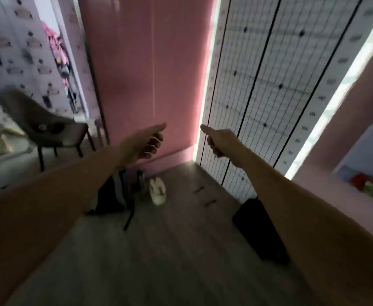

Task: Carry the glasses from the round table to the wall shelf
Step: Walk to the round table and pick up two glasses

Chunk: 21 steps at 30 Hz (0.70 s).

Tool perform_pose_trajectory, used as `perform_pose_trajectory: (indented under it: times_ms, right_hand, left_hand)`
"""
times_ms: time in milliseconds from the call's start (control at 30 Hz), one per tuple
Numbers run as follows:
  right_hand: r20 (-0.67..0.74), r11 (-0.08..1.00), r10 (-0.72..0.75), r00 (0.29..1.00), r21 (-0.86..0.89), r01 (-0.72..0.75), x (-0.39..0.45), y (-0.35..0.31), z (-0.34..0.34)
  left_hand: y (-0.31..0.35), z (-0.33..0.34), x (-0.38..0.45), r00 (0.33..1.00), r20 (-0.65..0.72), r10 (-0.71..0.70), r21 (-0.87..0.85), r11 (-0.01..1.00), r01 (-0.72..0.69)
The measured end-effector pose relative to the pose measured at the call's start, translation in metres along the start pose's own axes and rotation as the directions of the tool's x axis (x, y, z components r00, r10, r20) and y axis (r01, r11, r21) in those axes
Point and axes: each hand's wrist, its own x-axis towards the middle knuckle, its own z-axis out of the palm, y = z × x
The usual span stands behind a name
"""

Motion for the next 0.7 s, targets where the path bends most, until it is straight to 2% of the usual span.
perform_pose_trajectory:
  times_ms: [100,200,300,367,433,500,600,633,700]
  right_hand:
    - [0.149,0.974,-0.021,0.989,-0.222,0.054,0.004,0.043,0.041]
    - [0.342,0.943,0.110,0.933,-0.334,0.011,-0.010,0.112,0.100]
    - [0.453,0.891,0.247,0.857,-0.455,-0.016,-0.033,0.179,0.158]
    - [0.526,0.841,0.334,0.783,-0.541,0.005,-0.056,0.226,0.192]
    - [0.573,0.787,0.451,0.685,-0.617,-0.001,-0.088,0.268,0.217]
    - [0.619,0.730,0.529,0.581,-0.681,0.060,-0.122,0.304,0.242]
    - [0.674,0.628,0.632,0.382,-0.734,0.257,-0.173,0.337,0.271]
    - [0.679,0.601,0.661,0.319,-0.734,0.317,-0.191,0.341,0.279]
    - [0.654,0.557,0.714,0.250,-0.746,0.364,-0.219,0.354,0.295]
  left_hand:
    - [-0.074,-0.012,-0.006,0.988,0.026,-0.152,0.106,0.983,0.148]
    - [-0.178,-0.021,-0.037,0.954,-0.029,-0.298,0.167,0.940,0.298]
    - [-0.279,-0.029,-0.087,0.894,-0.086,-0.440,0.190,0.873,0.449]
    - [-0.353,-0.040,-0.129,0.837,-0.154,-0.525,0.244,0.801,0.547]
    - [-0.418,-0.041,-0.182,0.773,-0.187,-0.606,0.257,0.729,0.634]
    - [-0.473,-0.033,-0.238,0.690,-0.202,-0.695,0.248,0.645,0.723]
    - [-0.528,-0.008,-0.308,0.534,-0.132,-0.835,0.244,0.494,0.834]
    - [-0.542,-0.001,-0.327,0.504,-0.114,-0.856,0.236,0.469,0.851]
    - [-0.557,0.007,-0.351,0.485,-0.158,-0.860,0.145,0.466,0.873]
